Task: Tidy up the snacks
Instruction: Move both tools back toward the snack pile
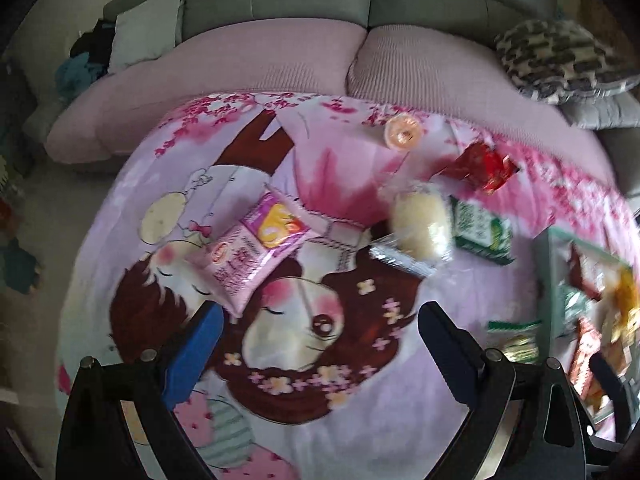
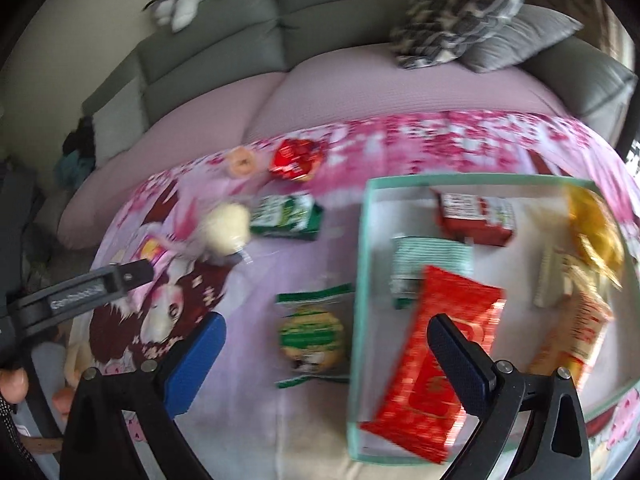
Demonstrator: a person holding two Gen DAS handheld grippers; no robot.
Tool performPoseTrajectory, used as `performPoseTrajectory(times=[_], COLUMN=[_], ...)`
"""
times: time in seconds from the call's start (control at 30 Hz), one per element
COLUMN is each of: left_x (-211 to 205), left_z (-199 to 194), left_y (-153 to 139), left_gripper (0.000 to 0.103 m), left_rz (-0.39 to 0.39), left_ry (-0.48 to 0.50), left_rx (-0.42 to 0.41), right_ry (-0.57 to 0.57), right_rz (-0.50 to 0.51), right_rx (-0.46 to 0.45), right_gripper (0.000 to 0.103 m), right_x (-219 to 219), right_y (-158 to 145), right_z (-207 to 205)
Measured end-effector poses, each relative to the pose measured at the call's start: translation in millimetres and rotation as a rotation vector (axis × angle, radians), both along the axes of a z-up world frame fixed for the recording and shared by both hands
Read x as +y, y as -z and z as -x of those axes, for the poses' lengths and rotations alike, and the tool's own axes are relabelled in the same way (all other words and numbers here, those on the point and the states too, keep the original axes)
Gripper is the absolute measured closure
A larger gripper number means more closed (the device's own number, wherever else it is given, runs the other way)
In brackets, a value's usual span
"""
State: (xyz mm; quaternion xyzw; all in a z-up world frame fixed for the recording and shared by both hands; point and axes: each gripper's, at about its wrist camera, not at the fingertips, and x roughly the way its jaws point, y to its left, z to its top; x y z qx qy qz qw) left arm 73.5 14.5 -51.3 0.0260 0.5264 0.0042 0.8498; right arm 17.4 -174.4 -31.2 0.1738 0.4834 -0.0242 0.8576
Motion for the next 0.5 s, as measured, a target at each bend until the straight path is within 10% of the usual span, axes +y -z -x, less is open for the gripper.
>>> performPoseTrajectory(times=[0.5], left_x=[17], left_z=[-4], left_y=[1], left_gripper=[0.005], left_rz=[0.06], left_ry=[-0.041], left_rx=[0.009], right_ry=[-0.122], right_rz=[0.022], right_rx=[0.052], right_gripper=[0.018], right_x=[36], right_y=[23], right_z=[-18])
